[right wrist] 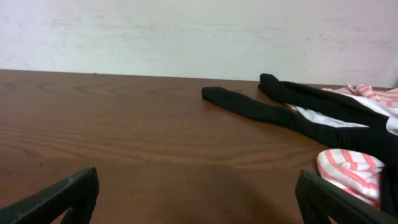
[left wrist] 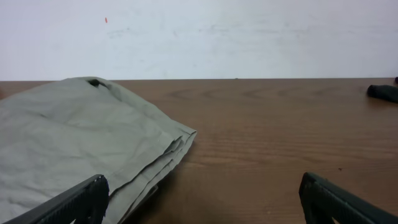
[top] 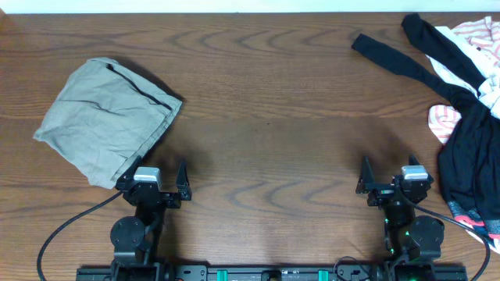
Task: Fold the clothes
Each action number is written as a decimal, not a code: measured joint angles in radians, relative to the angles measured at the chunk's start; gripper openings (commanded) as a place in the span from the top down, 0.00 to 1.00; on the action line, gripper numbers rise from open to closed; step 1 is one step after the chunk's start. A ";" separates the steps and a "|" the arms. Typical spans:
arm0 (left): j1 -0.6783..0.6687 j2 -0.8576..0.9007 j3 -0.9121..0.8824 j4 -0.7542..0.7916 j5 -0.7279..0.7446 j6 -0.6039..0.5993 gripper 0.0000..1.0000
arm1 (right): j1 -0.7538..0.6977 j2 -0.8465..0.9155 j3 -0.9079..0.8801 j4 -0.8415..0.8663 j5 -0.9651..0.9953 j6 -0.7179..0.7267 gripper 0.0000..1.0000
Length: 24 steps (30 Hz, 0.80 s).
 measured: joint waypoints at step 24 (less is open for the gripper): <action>-0.002 0.000 -0.018 0.026 -0.022 0.000 0.02 | 0.000 0.000 0.000 0.000 0.000 0.000 0.01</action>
